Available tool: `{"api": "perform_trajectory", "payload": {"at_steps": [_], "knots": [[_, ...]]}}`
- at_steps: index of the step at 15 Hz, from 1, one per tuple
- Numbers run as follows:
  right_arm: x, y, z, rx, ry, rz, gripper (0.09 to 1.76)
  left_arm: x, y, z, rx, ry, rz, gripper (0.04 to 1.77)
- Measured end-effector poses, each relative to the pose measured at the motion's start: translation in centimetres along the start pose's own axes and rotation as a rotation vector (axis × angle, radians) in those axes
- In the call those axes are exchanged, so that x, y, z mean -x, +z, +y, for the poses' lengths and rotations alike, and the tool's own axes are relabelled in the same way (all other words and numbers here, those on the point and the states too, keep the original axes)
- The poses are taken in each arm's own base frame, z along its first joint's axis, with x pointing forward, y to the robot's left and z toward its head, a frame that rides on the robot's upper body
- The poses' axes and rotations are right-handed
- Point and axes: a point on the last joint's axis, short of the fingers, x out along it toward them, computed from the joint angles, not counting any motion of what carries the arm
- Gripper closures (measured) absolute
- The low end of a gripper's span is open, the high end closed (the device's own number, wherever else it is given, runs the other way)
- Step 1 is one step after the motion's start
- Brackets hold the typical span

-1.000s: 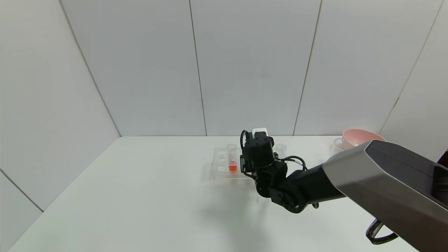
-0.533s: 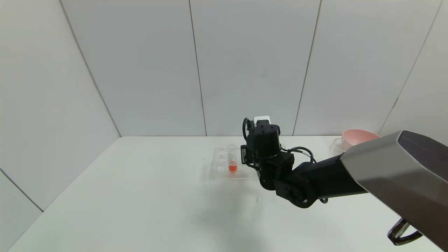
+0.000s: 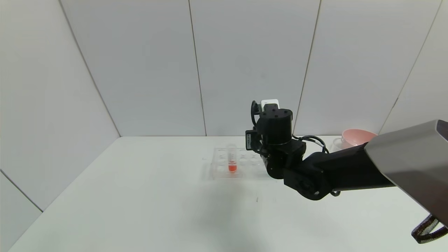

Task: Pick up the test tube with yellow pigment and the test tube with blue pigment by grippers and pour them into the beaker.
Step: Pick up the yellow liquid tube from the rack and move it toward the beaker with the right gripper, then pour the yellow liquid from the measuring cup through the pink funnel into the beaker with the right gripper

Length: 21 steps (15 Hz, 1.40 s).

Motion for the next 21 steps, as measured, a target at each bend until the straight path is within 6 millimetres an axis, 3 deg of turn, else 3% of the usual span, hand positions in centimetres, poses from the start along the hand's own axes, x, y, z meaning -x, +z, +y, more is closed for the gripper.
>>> {"api": "perform_trajectory", "payload": {"at_steps": [4, 8, 12, 17, 21], "knots": [[0.6, 0.7, -0.9, 0.047, 0.071, 0.004, 1.28, 0.0, 0.0, 0.0, 0.0, 0.0, 0.0, 0.05], [3.0, 2.4, -4.3, 0.116, 0.257, 0.028, 1.28, 0.0, 0.0, 0.0, 0.0, 0.0, 0.0, 0.05], [4.9, 3.3, -12.4, 0.261, 0.269, 0.065, 1.28, 0.0, 0.0, 0.0, 0.0, 0.0, 0.0, 0.05], [7.9, 4.9, -22.5, 0.265, 0.289, 0.197, 1.28, 0.0, 0.0, 0.0, 0.0, 0.0, 0.0, 0.05], [9.2, 6.3, -29.0, 0.34, 0.272, 0.199, 1.28, 0.0, 0.0, 0.0, 0.0, 0.0, 0.0, 0.05]]}}
